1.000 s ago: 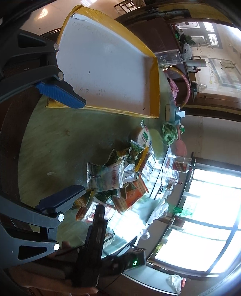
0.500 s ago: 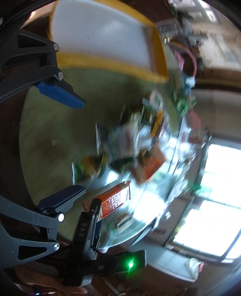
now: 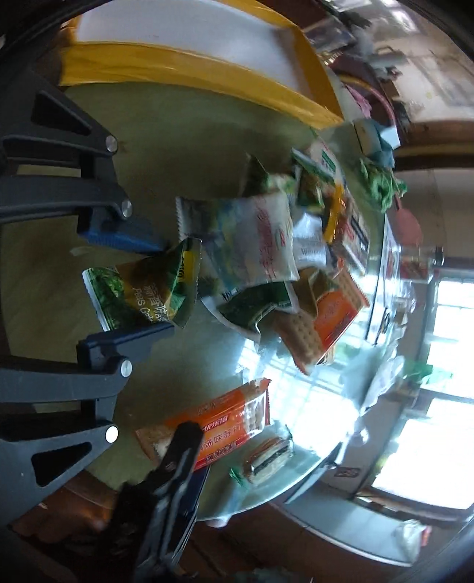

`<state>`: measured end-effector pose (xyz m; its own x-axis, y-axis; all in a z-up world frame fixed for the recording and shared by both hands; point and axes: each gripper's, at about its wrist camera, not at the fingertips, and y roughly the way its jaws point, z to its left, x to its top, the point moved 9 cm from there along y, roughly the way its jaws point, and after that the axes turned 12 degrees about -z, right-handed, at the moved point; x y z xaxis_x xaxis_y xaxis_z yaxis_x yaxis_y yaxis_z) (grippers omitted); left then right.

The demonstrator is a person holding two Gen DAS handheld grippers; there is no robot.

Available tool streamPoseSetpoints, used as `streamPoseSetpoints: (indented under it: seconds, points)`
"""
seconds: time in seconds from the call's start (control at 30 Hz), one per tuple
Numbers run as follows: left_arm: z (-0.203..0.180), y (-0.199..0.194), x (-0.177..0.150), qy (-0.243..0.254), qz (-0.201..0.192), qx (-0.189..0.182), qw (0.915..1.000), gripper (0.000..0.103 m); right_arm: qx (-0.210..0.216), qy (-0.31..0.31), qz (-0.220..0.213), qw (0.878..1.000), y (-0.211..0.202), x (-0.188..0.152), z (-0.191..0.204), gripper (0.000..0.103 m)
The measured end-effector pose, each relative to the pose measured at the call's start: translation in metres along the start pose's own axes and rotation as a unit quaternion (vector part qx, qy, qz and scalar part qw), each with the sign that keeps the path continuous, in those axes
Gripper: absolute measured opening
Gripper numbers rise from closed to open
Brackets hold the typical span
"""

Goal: Organize snacks
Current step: 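Grasp the green pea packet with the left gripper while the right gripper grasps the orange cracker pack, then carry both packets into the yellow tray and open both grippers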

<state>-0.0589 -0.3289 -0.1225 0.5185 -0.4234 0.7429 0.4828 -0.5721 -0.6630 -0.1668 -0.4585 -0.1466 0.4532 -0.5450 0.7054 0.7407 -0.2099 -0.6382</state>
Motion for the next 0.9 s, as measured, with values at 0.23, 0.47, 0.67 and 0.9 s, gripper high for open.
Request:
streamPoseSetpoints:
  seconds: [0.23,0.47,0.67,0.9]
  points:
    - [0.013,-0.043,-0.004,-0.058,-0.030,-0.040,0.9971,0.035,-0.042,-0.015,-0.005,0.999,0.016,0.004,0.000,0.071]
    - [0.054,-0.075,0.014,-0.103,-0.075,-0.031,0.9913,0.035,-0.084,-0.029,-0.013,0.996,0.014,0.006,-0.010,0.056]
    - [0.134,-0.087,0.021,-0.160,-0.104,0.037,0.9809,0.035,0.012,-0.025,-0.098,0.995,-0.032,0.028,0.057,0.056]
    - [0.221,-0.083,0.004,-0.222,-0.105,0.100,0.9642,0.035,0.188,-0.127,-0.044,0.973,-0.003,0.018,0.235,0.056]
